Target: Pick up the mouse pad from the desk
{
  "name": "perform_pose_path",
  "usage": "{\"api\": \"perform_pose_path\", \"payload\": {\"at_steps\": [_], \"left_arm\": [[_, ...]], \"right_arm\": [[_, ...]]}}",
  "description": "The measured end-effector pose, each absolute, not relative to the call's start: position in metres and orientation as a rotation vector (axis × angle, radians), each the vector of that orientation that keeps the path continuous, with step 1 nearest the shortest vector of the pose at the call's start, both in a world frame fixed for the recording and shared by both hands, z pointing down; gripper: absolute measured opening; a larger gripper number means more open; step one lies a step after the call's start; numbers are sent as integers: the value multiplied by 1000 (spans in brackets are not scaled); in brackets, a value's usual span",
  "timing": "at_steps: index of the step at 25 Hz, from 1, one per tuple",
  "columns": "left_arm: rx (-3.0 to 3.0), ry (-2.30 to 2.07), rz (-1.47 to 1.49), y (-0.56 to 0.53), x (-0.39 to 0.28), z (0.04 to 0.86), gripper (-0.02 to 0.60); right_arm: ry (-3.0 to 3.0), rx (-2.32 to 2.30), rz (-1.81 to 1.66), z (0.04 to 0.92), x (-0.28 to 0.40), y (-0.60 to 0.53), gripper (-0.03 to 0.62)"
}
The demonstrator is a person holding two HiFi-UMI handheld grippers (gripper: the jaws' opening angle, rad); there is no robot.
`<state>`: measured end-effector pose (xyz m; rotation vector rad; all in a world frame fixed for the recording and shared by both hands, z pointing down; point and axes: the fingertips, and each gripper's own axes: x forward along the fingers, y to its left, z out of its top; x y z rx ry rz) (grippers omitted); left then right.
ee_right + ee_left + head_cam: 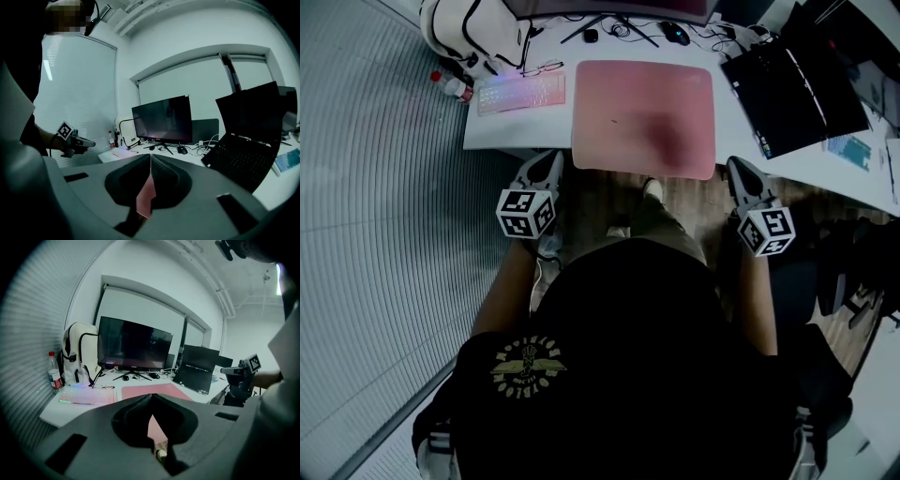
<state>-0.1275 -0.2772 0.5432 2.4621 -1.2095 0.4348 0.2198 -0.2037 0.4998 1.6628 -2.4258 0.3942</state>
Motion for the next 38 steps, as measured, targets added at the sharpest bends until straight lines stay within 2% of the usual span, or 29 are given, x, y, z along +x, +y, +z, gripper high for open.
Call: {"api": "perform_pose_path", "payload": {"at_steps": [15, 29, 33, 38], "left_arm": [[2271, -1180, 541, -311, -128, 650, 8], [2161, -1049, 642, -315, -124, 729, 11], [2109, -996, 691, -312, -124, 753, 92], [2086, -933, 710, -313, -119, 775, 162]], "right_arm": [[-2293, 1527, 612, 599, 235, -223, 25], [-2141, 1423, 880, 700, 253, -231, 92], [-2083, 1415, 969, 727, 264, -226, 109], [-2019, 1371, 1078, 761, 274, -221, 171]]}}
